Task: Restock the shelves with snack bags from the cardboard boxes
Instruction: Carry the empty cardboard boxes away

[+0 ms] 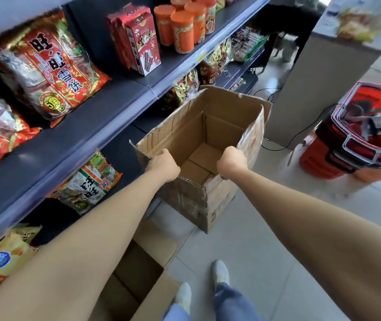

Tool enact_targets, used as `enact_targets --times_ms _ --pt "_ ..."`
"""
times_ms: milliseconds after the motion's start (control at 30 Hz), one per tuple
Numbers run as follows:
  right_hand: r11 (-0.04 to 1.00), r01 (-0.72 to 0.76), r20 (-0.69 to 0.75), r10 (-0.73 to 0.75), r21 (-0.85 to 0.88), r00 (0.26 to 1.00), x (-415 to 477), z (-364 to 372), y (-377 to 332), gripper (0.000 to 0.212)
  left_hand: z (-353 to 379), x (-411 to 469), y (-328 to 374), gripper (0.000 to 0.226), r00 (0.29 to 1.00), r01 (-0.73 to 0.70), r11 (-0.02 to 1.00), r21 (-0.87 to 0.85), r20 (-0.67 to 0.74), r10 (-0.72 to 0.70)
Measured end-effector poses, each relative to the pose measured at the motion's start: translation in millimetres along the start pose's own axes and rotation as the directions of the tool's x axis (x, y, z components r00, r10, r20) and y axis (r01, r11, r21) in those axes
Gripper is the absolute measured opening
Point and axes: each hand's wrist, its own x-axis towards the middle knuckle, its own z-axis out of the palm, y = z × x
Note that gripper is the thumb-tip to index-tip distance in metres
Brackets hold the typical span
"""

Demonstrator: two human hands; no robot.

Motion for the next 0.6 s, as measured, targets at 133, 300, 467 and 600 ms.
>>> enact_targets --times_ms 133,300,467,600 --pt "0.994 -0.077 -0.062 0.082 0.077 0.995 -27 -13 11 0.020 -17 -13 16 0.059 0.996 -0.087 0.993 0.080 -0.011 0.089" --pt "0.970 -0.169 -0.153 0.197 0.176 0.968 -58 -33 42 0.013 -22 -30 53 0.064 0.974 -0.223 0.961 0.162 0.003 0.226" --pt "0.932 -0.261 -0.251 0.324 0.252 0.912 -86 -56 84 0.012 -16 -55 98 0.045 0.917 -0.398 0.895 0.200 0.056 0.395" --pt "0.890 -0.327 -0.303 0.422 0.317 0.855 -107 -69 122 0.009 0 -74 136 0.038 0.859 -0.511 0.825 0.241 0.105 0.501"
